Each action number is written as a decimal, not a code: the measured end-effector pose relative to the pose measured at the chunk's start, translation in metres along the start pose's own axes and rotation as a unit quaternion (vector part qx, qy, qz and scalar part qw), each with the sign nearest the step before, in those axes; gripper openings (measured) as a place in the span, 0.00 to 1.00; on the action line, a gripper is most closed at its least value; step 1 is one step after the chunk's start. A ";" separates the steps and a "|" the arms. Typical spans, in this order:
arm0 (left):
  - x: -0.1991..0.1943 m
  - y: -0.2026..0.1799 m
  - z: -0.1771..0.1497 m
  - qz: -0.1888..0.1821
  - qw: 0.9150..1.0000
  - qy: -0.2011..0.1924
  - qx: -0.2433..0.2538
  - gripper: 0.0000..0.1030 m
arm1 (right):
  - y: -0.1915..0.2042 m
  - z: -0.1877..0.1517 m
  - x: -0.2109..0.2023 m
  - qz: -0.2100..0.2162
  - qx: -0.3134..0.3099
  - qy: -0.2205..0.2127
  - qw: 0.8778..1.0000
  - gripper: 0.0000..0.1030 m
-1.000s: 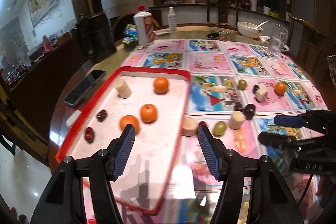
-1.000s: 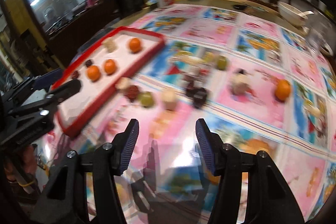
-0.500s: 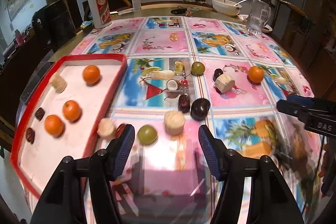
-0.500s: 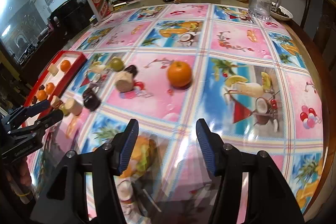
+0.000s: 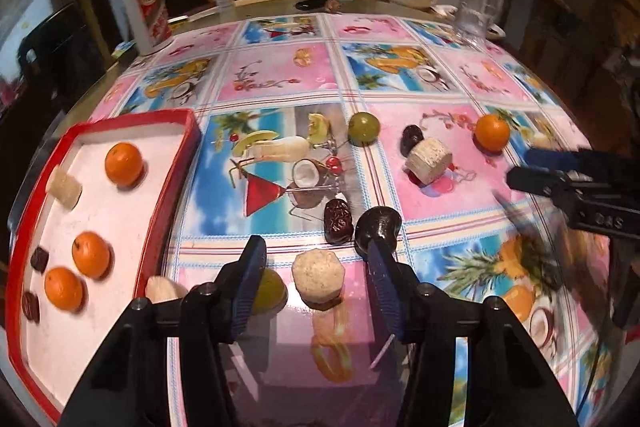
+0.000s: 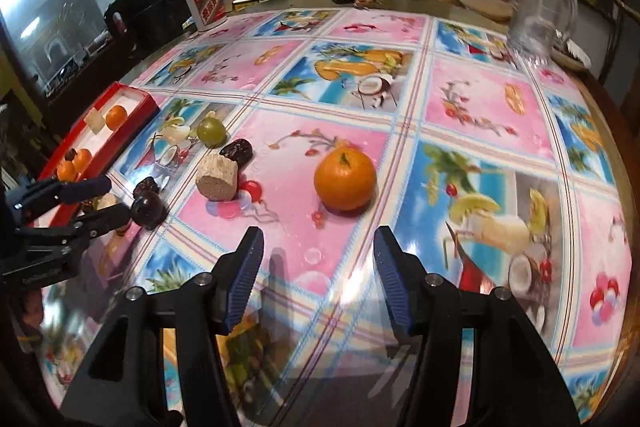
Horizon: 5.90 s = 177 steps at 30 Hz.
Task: Organize fruits
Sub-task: 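Move both open tools back over the fruit on the tablecloth, then grasp an orange with the right tool while the left tool grasps a white cylinder, then carry the orange and white cylinder into the red tray, then open both tools to release the orange and cylinder in the tray, then move both open tools back over the remaining fruit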
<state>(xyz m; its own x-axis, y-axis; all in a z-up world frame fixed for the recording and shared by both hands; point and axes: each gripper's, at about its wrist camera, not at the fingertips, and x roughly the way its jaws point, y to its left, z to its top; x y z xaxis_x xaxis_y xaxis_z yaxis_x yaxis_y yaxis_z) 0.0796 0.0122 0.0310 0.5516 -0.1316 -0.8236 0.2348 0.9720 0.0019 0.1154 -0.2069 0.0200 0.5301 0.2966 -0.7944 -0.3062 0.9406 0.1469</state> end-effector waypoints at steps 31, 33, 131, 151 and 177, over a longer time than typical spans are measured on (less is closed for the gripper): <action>0.000 -0.007 0.002 -0.050 0.996 0.007 0.069 0.22 | -0.023 0.024 0.018 -0.006 0.018 0.001 1.000 0.37; -0.002 -0.008 0.000 -0.053 0.997 0.009 0.063 0.22 | -0.024 0.021 0.015 -0.008 0.020 0.000 1.000 0.37; -0.068 0.213 -0.092 0.114 0.984 -0.012 -0.136 0.59 | 0.336 0.022 0.062 0.076 -0.206 0.058 0.974 0.53; -0.094 0.097 -0.077 0.067 0.995 -0.039 -0.058 0.60 | 0.182 -0.021 -0.012 0.046 -0.102 0.043 0.993 0.55; 0.018 -0.016 0.006 -0.002 0.993 0.010 -0.117 0.53 | 0.021 0.008 0.013 0.054 0.017 0.025 0.998 0.55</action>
<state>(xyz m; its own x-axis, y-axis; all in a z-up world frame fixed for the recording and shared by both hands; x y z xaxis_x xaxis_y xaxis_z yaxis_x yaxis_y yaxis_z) 0.0904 -0.0073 0.0196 0.5336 -0.1347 -0.8349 0.0432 0.9903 -0.1322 0.1217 -0.1818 0.0176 0.4556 0.3885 -0.8009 -0.3319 0.9090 0.2522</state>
